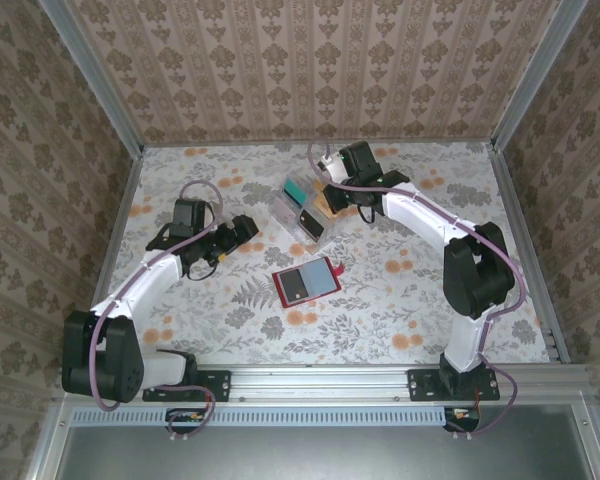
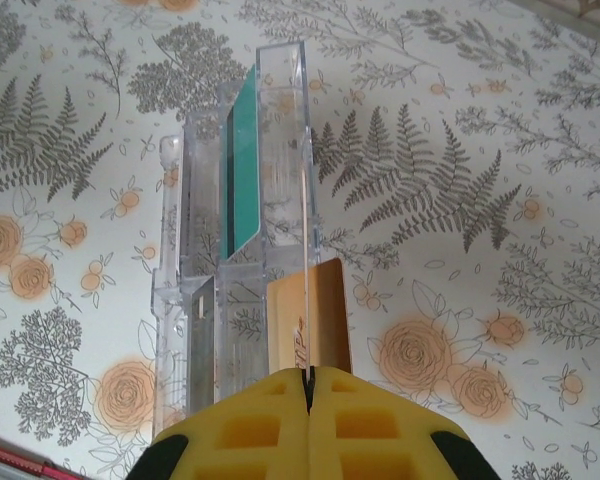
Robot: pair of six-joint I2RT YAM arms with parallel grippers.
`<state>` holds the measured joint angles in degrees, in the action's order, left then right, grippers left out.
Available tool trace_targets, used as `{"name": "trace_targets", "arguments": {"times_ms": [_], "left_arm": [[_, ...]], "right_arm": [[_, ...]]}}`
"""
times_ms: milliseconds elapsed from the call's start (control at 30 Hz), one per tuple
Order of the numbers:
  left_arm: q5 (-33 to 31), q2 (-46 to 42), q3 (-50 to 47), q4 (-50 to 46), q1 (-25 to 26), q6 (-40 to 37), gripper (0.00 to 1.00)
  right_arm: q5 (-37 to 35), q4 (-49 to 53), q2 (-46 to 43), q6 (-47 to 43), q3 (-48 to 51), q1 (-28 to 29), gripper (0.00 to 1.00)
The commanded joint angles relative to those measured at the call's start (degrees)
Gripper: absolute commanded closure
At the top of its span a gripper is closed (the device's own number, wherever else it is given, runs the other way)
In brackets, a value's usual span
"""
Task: Take the credit cards out of the card holder
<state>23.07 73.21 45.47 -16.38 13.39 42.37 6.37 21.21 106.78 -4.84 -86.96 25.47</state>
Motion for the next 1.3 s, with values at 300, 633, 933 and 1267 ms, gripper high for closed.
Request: {"name": "trace_targets", "arguments": {"times_ms": [300,633,933,1267], "left_arm": [[1.6,-0.3,-0.2,-0.8,-0.5,-1.4,0.0],[1.8,0.1,-0.3,-0.7,-0.5,-1.6,0.0],[2.1,0.3,-0.4,-0.4,-0.5,-1.5,0.0],[2.3,0.3,-0.6,-0.4,-0.5,-1.6,0.0]], "right_arm": [[-0.5,2.2,1.6,-2.1,0.1,-0.2,1.0],[0.4,1.9,-1.5,-2.6,3.2,-0.2,1.0],[0.9,1.7,-3.1,-2.6,4.2,-0.2,1.0],[0.4,1.2,-2.4,-1.9,3.4,-0.2,0.8]]}}
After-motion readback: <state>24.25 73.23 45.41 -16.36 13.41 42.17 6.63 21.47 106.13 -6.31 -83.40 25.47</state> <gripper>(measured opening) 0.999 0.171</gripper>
